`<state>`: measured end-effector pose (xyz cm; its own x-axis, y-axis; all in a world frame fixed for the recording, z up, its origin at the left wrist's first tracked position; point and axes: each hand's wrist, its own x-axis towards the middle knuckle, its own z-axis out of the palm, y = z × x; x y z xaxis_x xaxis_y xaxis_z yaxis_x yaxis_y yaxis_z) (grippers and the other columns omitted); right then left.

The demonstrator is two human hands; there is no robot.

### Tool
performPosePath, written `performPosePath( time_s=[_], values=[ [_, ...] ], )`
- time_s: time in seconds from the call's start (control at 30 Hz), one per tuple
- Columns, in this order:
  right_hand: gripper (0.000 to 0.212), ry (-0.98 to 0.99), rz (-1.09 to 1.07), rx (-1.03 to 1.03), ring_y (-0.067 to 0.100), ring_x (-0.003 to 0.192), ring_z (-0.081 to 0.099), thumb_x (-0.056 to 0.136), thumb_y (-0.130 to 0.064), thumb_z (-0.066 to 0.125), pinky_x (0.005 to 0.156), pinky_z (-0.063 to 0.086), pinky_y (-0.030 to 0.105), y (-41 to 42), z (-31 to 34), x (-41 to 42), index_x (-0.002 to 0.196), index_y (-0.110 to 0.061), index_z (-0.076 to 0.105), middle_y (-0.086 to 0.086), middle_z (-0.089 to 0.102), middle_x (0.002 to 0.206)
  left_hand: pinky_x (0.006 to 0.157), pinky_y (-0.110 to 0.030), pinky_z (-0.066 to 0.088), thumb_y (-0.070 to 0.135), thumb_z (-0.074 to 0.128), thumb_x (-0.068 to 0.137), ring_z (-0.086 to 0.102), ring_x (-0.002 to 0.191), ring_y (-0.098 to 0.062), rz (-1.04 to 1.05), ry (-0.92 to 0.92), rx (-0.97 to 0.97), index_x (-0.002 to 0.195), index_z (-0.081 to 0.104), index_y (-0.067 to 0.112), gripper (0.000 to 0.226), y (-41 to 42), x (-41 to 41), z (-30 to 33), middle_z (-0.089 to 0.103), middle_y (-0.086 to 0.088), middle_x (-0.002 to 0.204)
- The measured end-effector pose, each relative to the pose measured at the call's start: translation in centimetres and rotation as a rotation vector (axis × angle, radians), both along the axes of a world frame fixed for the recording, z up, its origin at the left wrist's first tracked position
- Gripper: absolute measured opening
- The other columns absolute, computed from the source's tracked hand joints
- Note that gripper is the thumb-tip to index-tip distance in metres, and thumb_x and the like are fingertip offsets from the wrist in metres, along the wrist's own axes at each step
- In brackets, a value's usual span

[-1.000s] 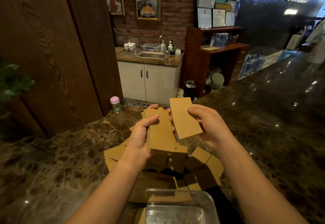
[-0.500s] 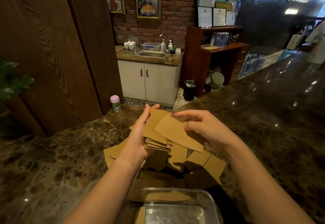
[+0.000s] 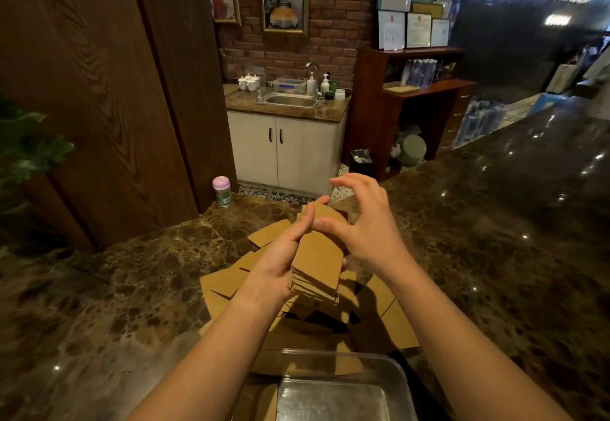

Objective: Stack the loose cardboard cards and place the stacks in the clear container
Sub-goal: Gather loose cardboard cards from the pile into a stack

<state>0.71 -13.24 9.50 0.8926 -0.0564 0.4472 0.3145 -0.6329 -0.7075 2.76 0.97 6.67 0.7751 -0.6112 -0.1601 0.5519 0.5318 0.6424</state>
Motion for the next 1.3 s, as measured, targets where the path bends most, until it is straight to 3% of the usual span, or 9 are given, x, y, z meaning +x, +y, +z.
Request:
performPosePath(
  time_s=[0.13, 0.27, 0.37, 0.43, 0.63, 0.77, 0.93, 1.17, 1.3],
  values=[
    [0.069, 0.231, 0.219, 0.169, 0.006, 0.136, 0.032, 0.075, -0.061, 0.073, 0.111, 0.035, 0.038, -1.0, -0.5, -1.4, 0.134, -0.055, 0.039, -0.023, 0.036, 0.143, 0.096, -0.054, 0.049, 0.040, 0.066, 0.084, 0.067, 0.098, -0.032, 0.221, 0.052, -0.012, 0.127, 0.066, 0.025, 0.045, 0.5, 1.2, -0.3, 0.069, -0.018, 0.111],
    [0.067, 0.172, 0.356, -0.328, 0.007, 0.147, 0.007, 0.079, -0.079, 0.048, 0.119, 0.017, 0.047, -0.6, -3.1, -1.5, 0.139, -0.050, 0.039, -0.017, 0.026, 0.155, 0.078, -0.048, 0.053, 0.052, 0.056, 0.092, 0.074, 0.076, -0.031, 0.277, 0.178, -0.053, 0.077, 0.080, 0.009, 0.052, -0.4, 1.0, -0.3, 0.074, -0.017, 0.081],
    [0.065, 0.045, 0.240, -0.334, 0.013, 0.144, 0.020, 0.088, -0.078, 0.018, 0.118, 0.022, 0.052, -0.2, -4.3, -1.1, 0.136, -0.039, 0.039, -0.006, 0.041, 0.149, 0.084, -0.045, 0.054, 0.047, 0.055, 0.095, 0.072, 0.083, -0.032, 0.285, 0.242, -0.103, 0.101, 0.071, 0.011, 0.040, -1.2, 0.6, -0.7, 0.072, -0.020, 0.093],
    [0.060, 0.028, 0.211, -0.314, 0.012, 0.141, 0.022, 0.089, -0.077, 0.014, 0.117, 0.023, 0.048, -0.5, -4.8, -1.0, 0.131, -0.041, 0.037, -0.004, 0.043, 0.145, 0.080, -0.040, 0.053, 0.041, 0.050, 0.098, 0.072, 0.074, -0.028, 0.268, 0.227, -0.090, 0.084, 0.077, 0.006, 0.046, -1.0, 0.6, -1.2, 0.072, -0.019, 0.085],
    [0.063, 0.450, 0.093, 0.218, 0.017, 0.124, 0.050, 0.088, -0.074, 0.037, 0.098, 0.048, 0.032, -2.5, -6.2, 0.4, 0.138, -0.036, 0.036, -0.009, 0.043, 0.140, 0.083, -0.050, 0.055, 0.043, 0.056, 0.095, 0.068, 0.083, -0.031, 0.418, 0.268, -0.019, 0.105, 0.066, 0.016, 0.030, 0.4, 1.5, -2.2, 0.069, -0.017, 0.091],
    [0.108, 0.974, -0.169, -0.210, 0.030, 0.126, 0.053, 0.071, -0.082, 0.058, 0.101, 0.048, 0.045, -4.0, -9.9, 2.4, 0.149, -0.012, 0.033, 0.011, 0.050, 0.146, 0.092, -0.048, 0.052, 0.045, 0.057, 0.095, 0.063, 0.089, -0.030, 0.463, 0.346, -0.042, 0.117, 0.059, 0.023, 0.031, 2.0, 2.9, -3.7, 0.062, -0.018, 0.109],
    [0.111, 0.990, -0.279, -0.456, 0.033, 0.127, 0.053, 0.067, -0.070, 0.074, 0.097, 0.050, 0.042, -1.8, -12.6, 3.1, 0.148, -0.008, 0.030, 0.015, 0.052, 0.143, 0.080, -0.046, 0.055, 0.045, 0.057, 0.094, 0.065, 0.078, -0.031, 0.500, 0.365, -0.044, 0.110, 0.054, 0.024, 0.026, 3.0, 3.7, -5.1, 0.064, -0.019, 0.097],
    [0.034, 1.087, -0.172, 0.147, 0.016, 0.091, 0.058, 0.080, -0.011, 0.079, 0.075, 0.047, 0.029, -3.3, -12.6, 3.6, 0.110, -0.014, 0.063, 0.002, 0.066, 0.108, 0.081, -0.046, 0.054, 0.045, 0.058, 0.094, 0.064, 0.073, -0.029, 0.492, 0.374, -0.050, 0.108, 0.055, 0.025, 0.025, 3.9, 3.9, -5.6, 0.061, -0.016, 0.097],
    [0.029, 1.018, -0.253, 0.533, 0.020, 0.098, 0.059, 0.087, -0.009, 0.069, 0.072, 0.046, 0.032, -5.7, -11.3, 3.2, 0.115, -0.017, 0.064, 0.005, 0.067, 0.111, 0.083, -0.045, 0.054, 0.045, 0.059, 0.093, 0.062, 0.077, -0.028, 0.496, 0.380, -0.079, 0.108, 0.054, 0.023, 0.026, 4.0, 3.7, -5.4, 0.058, -0.016, 0.103]
  ],
)
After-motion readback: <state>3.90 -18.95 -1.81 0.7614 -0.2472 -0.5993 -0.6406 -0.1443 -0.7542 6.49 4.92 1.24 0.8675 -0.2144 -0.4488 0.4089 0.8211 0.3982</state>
